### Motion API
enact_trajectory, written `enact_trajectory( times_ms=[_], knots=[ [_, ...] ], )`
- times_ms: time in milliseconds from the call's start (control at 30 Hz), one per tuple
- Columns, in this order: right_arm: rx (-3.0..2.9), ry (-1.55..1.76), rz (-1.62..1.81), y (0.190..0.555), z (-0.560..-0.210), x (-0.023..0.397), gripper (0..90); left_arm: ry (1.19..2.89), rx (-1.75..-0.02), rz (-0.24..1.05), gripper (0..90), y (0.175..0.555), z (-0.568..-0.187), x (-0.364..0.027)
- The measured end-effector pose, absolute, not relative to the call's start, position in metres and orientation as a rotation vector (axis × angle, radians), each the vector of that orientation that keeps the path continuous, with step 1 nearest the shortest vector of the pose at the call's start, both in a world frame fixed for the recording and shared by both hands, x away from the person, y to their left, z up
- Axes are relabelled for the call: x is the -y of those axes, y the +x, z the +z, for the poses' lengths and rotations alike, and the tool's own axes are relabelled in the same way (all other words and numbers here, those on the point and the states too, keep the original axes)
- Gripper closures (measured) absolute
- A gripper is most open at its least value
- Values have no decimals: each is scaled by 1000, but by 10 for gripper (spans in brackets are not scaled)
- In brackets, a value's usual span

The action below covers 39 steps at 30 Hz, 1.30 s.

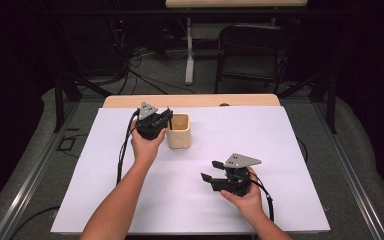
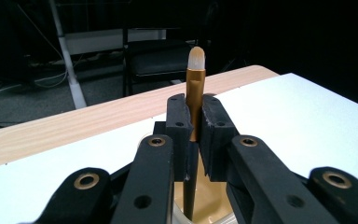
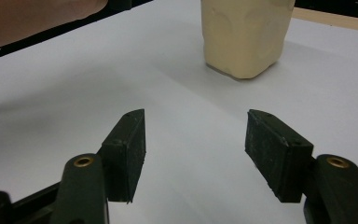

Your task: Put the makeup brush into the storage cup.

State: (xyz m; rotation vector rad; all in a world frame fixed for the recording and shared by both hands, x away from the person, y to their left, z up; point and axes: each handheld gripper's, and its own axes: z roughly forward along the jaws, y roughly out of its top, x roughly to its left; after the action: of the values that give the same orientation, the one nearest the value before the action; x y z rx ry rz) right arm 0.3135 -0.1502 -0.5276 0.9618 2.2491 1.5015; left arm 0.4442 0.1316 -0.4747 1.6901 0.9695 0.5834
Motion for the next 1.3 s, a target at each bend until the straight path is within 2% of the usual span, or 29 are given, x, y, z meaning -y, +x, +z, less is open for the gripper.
enact_trajectory(
  times_ms=[1300],
  knots=[
    [-2253,960,1497,314,-528,150,381,1708,-987,556,829,441,-495,-131]
  ],
)
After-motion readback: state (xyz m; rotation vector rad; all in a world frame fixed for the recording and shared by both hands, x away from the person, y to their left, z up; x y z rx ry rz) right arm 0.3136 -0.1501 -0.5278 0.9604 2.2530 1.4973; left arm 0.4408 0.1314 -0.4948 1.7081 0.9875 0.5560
